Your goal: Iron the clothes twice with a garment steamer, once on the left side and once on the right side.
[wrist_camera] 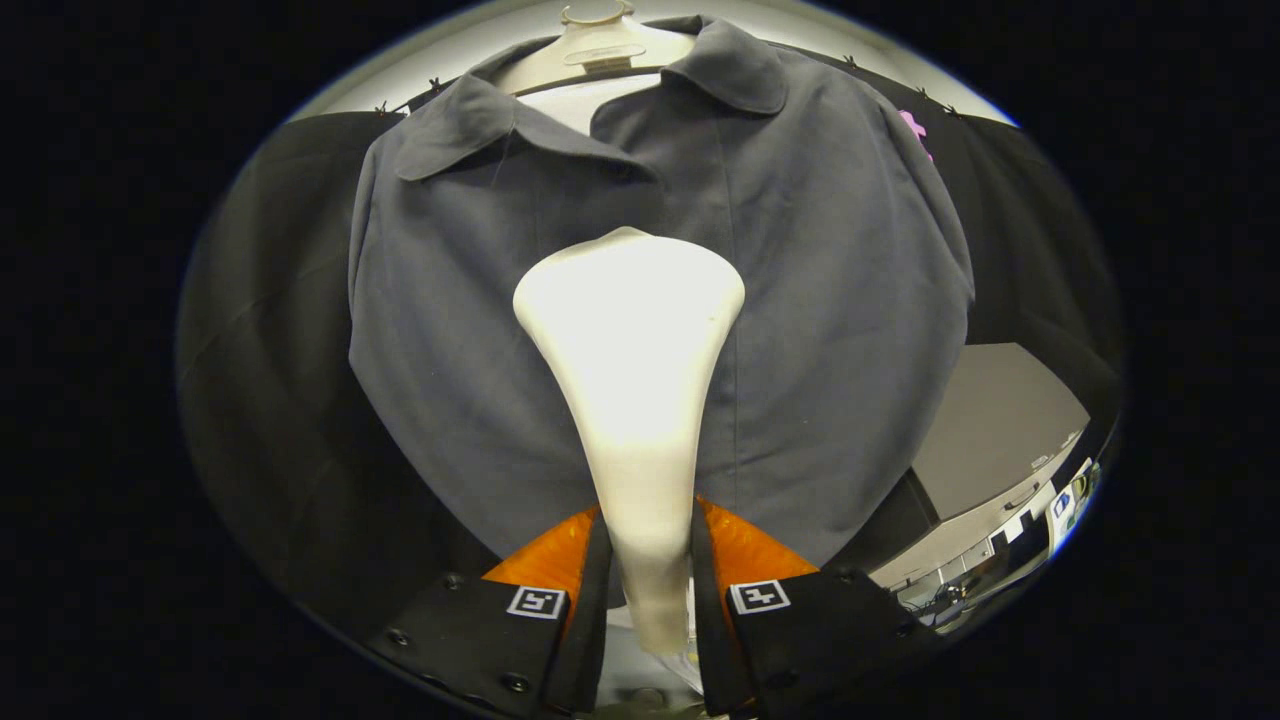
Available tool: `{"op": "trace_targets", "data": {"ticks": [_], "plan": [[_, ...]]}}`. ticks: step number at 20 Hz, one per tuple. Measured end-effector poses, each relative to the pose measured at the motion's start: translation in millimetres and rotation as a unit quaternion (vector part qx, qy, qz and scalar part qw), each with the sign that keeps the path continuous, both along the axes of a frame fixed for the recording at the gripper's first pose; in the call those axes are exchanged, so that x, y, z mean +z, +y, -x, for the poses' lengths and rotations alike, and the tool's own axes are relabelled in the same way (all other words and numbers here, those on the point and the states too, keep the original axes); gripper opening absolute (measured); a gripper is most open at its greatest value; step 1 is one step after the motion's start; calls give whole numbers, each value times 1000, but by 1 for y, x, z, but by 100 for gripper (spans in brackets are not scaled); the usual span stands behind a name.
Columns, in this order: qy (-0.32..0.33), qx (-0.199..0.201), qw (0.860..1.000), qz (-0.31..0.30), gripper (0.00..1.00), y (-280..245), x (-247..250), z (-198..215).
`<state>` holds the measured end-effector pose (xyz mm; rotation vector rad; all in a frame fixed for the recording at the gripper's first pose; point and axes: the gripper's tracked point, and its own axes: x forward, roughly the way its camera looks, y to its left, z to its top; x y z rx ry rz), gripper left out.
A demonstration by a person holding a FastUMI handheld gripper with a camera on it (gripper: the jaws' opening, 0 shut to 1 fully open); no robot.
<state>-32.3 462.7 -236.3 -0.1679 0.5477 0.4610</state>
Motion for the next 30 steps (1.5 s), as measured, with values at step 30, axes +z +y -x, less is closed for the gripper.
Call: {"op": "trace_targets", "data": {"ticks": [30], "plan": [[169,34,979,105,46,-4,-216,58]]}}
